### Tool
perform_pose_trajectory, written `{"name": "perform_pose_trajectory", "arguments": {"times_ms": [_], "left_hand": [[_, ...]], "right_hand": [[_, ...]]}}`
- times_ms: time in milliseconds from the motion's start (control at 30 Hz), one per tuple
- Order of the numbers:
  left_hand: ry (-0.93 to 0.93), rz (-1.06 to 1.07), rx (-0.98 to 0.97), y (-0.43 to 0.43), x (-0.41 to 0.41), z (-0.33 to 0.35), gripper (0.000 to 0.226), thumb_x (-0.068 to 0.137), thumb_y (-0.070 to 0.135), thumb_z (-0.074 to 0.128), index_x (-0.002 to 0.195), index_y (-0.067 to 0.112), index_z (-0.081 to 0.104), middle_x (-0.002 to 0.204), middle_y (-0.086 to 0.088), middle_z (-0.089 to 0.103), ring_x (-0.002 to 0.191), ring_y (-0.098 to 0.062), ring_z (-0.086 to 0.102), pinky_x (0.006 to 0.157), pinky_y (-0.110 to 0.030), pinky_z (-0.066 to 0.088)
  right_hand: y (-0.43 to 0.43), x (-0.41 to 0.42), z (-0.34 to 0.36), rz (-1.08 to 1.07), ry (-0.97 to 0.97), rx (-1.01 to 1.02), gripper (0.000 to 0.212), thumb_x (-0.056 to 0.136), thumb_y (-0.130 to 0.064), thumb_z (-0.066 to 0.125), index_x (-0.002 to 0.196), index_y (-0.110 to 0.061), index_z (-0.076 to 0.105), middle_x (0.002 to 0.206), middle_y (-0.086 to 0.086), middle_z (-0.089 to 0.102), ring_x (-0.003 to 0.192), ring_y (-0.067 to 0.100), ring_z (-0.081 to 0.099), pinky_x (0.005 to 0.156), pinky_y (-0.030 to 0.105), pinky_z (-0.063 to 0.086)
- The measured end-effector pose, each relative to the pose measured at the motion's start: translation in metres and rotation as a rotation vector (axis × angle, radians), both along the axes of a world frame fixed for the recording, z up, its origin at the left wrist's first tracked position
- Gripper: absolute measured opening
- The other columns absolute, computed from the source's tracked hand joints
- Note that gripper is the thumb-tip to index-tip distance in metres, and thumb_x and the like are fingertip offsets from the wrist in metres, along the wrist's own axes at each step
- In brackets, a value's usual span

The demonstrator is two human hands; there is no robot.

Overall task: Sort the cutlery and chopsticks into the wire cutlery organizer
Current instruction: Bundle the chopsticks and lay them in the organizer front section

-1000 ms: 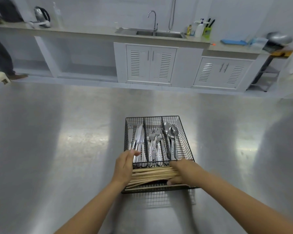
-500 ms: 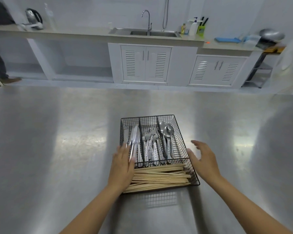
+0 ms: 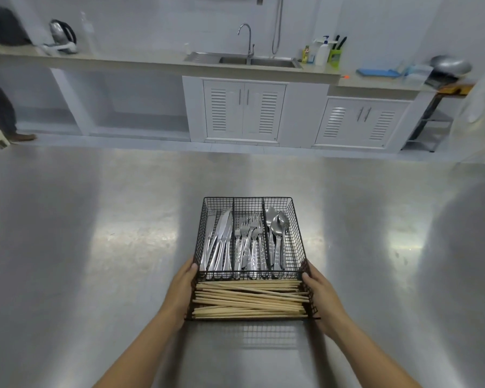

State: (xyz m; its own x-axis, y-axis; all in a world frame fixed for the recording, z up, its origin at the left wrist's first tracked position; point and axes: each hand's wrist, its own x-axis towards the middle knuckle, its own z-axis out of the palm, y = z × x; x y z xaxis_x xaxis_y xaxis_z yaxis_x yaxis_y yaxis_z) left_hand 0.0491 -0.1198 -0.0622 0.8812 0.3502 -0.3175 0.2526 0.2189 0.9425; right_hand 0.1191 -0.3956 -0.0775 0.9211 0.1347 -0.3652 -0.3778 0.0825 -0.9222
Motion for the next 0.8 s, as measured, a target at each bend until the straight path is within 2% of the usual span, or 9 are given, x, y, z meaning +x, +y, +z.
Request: {"name": "perform_pose_trajectory", "arguments": {"times_ms": [100, 233, 333, 400, 500, 633, 667, 733, 800], "left_hand": [[-0.013, -0.018, -0.069, 0.009, 0.001, 0.009, 0.038, 0.1, 0.024, 0.036, 0.125, 0.012, 0.062, 0.121, -0.009, 0.068, 0.116, -0.025, 0.062, 0.104, -0.042, 0.043], [-0.019, 0.049, -0.256, 0.014, -0.001, 0.014, 0.038, 0.098, 0.025, 0.041, 0.117, 0.004, 0.066, 0.113, -0.011, 0.071, 0.095, -0.022, 0.071, 0.085, -0.034, 0.054], [-0.007, 0.342, -0.332, 0.021, -0.006, 0.006, 0.041, 0.099, 0.018, 0.036, 0.13, -0.002, 0.052, 0.132, -0.018, 0.058, 0.108, -0.026, 0.061, 0.09, -0.029, 0.048], [-0.013, 0.416, -0.349, 0.023, -0.012, 0.002, 0.041, 0.099, 0.015, 0.034, 0.133, -0.004, 0.049, 0.135, -0.021, 0.054, 0.121, -0.029, 0.054, 0.098, -0.032, 0.042], [-0.022, 0.365, -0.374, 0.016, -0.015, 0.003, 0.041, 0.098, 0.016, 0.036, 0.132, -0.001, 0.051, 0.132, -0.018, 0.056, 0.113, -0.029, 0.058, 0.099, -0.037, 0.044], [-0.041, 0.154, -0.401, 0.013, -0.014, 0.009, 0.036, 0.099, 0.019, 0.036, 0.12, 0.005, 0.061, 0.112, -0.007, 0.072, 0.093, -0.019, 0.071, 0.084, -0.03, 0.056], [-0.046, 0.086, -0.372, 0.013, -0.013, 0.01, 0.036, 0.1, 0.02, 0.034, 0.12, 0.008, 0.061, 0.113, -0.005, 0.072, 0.099, -0.017, 0.07, 0.087, -0.03, 0.055], [-0.048, -0.012, -0.31, 0.015, -0.013, 0.013, 0.041, 0.1, 0.02, 0.031, 0.133, 0.014, 0.053, 0.13, -0.004, 0.064, 0.121, -0.019, 0.059, 0.106, -0.037, 0.041], [-0.044, -0.056, -0.287, 0.019, -0.011, 0.009, 0.044, 0.099, 0.021, 0.031, 0.14, 0.017, 0.047, 0.138, -0.003, 0.058, 0.13, -0.021, 0.051, 0.114, -0.043, 0.031]], "right_hand": [[0.015, -0.004, -0.004, -0.017, -0.023, -0.046, 0.043, 0.099, -0.004, 0.035, 0.133, -0.021, 0.055, 0.125, -0.004, 0.066, 0.115, 0.015, 0.061, 0.099, 0.034, 0.046], [0.025, -0.01, -0.006, -0.064, -0.043, -0.077, 0.043, 0.099, -0.004, 0.036, 0.135, -0.02, 0.054, 0.128, -0.006, 0.064, 0.119, 0.014, 0.058, 0.104, 0.035, 0.044], [0.025, -0.013, -0.008, -0.09, -0.057, -0.093, 0.042, 0.099, -0.005, 0.038, 0.137, -0.018, 0.051, 0.132, -0.005, 0.061, 0.122, 0.014, 0.056, 0.107, 0.036, 0.041], [0.026, -0.013, -0.005, -0.096, -0.068, -0.098, 0.042, 0.099, -0.004, 0.039, 0.137, -0.017, 0.051, 0.132, -0.004, 0.06, 0.122, 0.015, 0.055, 0.105, 0.032, 0.041], [0.028, -0.013, 0.0, -0.107, -0.066, -0.09, 0.042, 0.098, -0.002, 0.039, 0.136, -0.016, 0.052, 0.129, -0.003, 0.062, 0.12, 0.015, 0.057, 0.099, 0.028, 0.044], [0.029, -0.013, 0.002, -0.099, -0.05, -0.075, 0.042, 0.099, -0.003, 0.038, 0.136, -0.017, 0.052, 0.127, -0.003, 0.063, 0.115, 0.015, 0.059, 0.089, 0.022, 0.046], [0.029, -0.013, 0.003, -0.093, -0.056, -0.076, 0.042, 0.099, -0.004, 0.037, 0.137, -0.017, 0.052, 0.128, -0.004, 0.062, 0.116, 0.015, 0.058, 0.091, 0.023, 0.046], [0.028, -0.014, 0.003, -0.086, -0.058, -0.101, 0.042, 0.1, -0.005, 0.036, 0.137, -0.018, 0.05, 0.127, -0.004, 0.062, 0.116, 0.015, 0.057, 0.096, 0.027, 0.045], [0.027, -0.014, 0.002, -0.066, -0.078, -0.149, 0.042, 0.1, -0.006, 0.035, 0.138, -0.018, 0.049, 0.127, -0.003, 0.062, 0.118, 0.017, 0.057, 0.102, 0.032, 0.043]]}}
